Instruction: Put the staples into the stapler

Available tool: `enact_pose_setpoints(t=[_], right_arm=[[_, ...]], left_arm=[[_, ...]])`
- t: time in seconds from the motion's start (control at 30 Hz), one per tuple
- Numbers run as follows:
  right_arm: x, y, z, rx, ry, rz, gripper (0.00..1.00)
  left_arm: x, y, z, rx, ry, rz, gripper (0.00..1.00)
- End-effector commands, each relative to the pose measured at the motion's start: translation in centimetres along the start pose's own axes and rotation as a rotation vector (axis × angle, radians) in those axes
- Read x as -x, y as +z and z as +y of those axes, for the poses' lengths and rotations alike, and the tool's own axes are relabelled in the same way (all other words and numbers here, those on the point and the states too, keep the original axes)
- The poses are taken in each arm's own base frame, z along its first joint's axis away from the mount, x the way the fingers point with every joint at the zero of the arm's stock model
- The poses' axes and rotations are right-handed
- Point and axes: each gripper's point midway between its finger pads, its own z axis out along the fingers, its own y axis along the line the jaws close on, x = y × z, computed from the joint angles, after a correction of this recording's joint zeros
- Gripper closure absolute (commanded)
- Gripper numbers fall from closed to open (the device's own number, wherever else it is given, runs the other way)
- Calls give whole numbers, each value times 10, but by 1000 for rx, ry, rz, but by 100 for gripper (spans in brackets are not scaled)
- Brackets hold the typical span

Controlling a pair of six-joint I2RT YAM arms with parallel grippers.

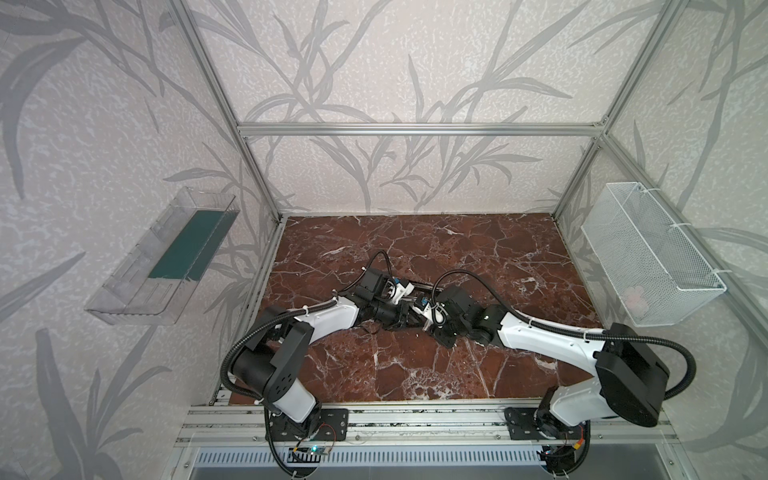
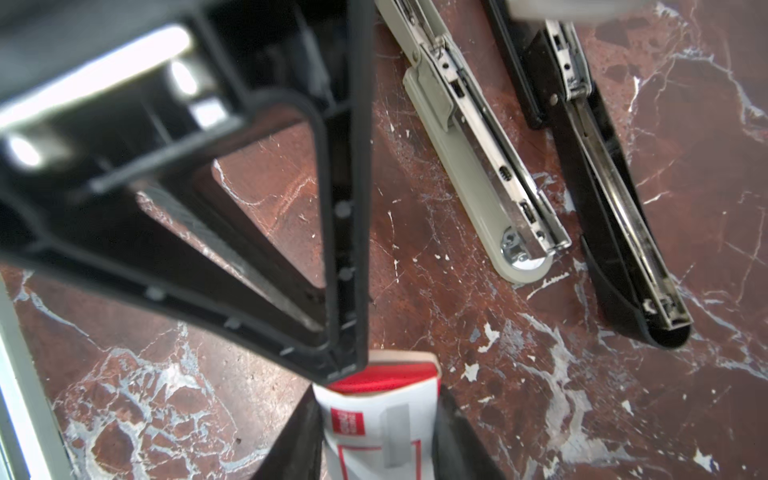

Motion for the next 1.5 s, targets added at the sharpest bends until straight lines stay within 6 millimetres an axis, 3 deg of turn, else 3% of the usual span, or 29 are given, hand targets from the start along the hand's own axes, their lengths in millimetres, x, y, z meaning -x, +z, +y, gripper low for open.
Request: enact_pose_setpoints(t=[0.0,0.7,1.03,1.17,1.27,1.47], right_arm=[[5,0,1,0,-7,12,63],[11,-2,4,17,4,-13,63],[9,-4,-2,-8,32,-48,65],[7,-6,-7,-28,42,-59,65],[0,3,-9,-33,47,-42,64],[-19,22,-12,-21,53,163,62]], left_arm=[[6,-3,-16,-9,62,-4,80],[5,13,-16,47,91,38,73],[5,9,-18,-16,76,-35,79],[6,-2,-9,-8,56,-79,79],[8,-10,4,45,35,-114,79],[1,-14,43,208,-35,-145,79]])
